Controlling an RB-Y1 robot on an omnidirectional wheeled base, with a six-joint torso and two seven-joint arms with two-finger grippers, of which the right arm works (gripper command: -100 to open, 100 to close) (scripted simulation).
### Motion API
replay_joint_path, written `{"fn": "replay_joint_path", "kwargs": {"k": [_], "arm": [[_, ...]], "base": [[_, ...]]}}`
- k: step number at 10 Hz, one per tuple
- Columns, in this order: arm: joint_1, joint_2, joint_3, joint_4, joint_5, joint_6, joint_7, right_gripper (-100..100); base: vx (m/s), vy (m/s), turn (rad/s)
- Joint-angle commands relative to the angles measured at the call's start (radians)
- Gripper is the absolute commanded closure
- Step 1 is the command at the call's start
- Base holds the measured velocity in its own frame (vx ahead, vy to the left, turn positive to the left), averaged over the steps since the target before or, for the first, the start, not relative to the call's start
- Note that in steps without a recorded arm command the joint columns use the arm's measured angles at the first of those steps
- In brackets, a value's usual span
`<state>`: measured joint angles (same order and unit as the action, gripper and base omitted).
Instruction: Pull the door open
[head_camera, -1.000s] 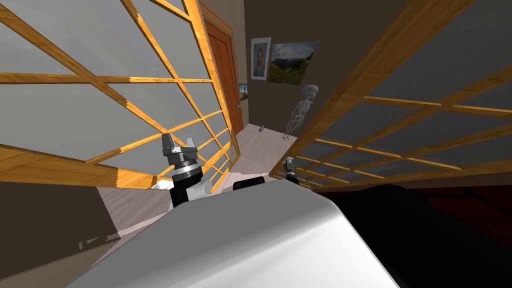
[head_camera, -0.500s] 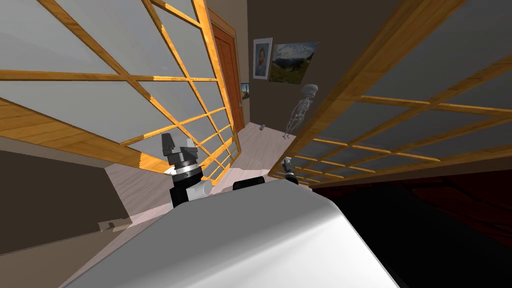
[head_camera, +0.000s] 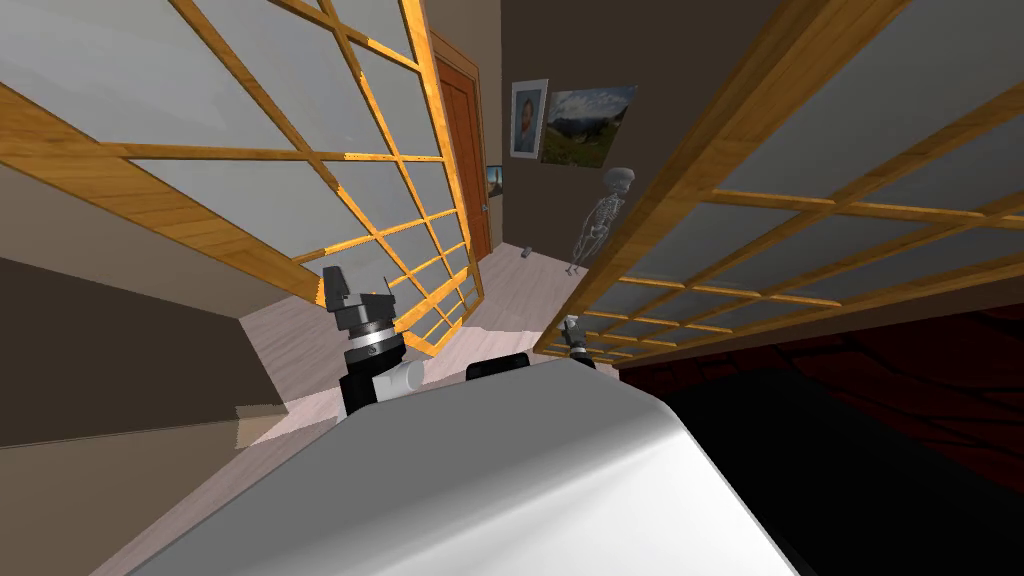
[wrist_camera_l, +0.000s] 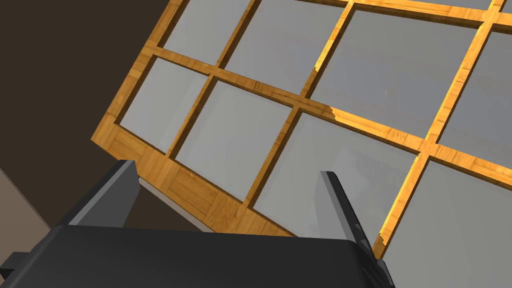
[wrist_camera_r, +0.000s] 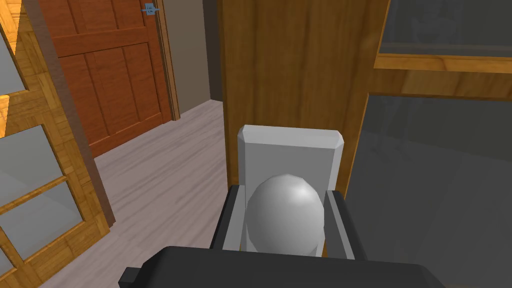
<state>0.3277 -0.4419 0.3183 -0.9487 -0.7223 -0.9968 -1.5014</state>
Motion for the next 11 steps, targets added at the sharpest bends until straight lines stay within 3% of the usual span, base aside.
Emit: {"fn": "replay_joint_path", "kwargs": {"k": [1, 2, 3, 9, 10, 11], "arm": [[0.006, -0.006, 0.020, -0.001, 0.013, -0.014, -0.012, 100], [0.005, -0.004, 0.012, -0.004, 0.008, -0.006, -0.006, 100], [0.016, -0.016, 0.036, 0.000, 0.022, -0.025, -0.023, 100], [0.040, -0.058, 0.099, 0.008, 0.061, -0.088, -0.076, 100], [0.030, -0.054, 0.091, 0.011, 0.057, -0.081, -0.071, 100], [0.034, -0.063, 0.107, 0.023, 0.066, -0.096, -0.087, 100]], "base": [[-0.223, -0.008, 0.049], [-0.103, 0.010, 0.007], [-0.181, -0.015, 0.125], [-0.247, -0.025, 0.108], [-0.130, 0.005, 0.010], [-0.167, -0.002, 0.139]]}}
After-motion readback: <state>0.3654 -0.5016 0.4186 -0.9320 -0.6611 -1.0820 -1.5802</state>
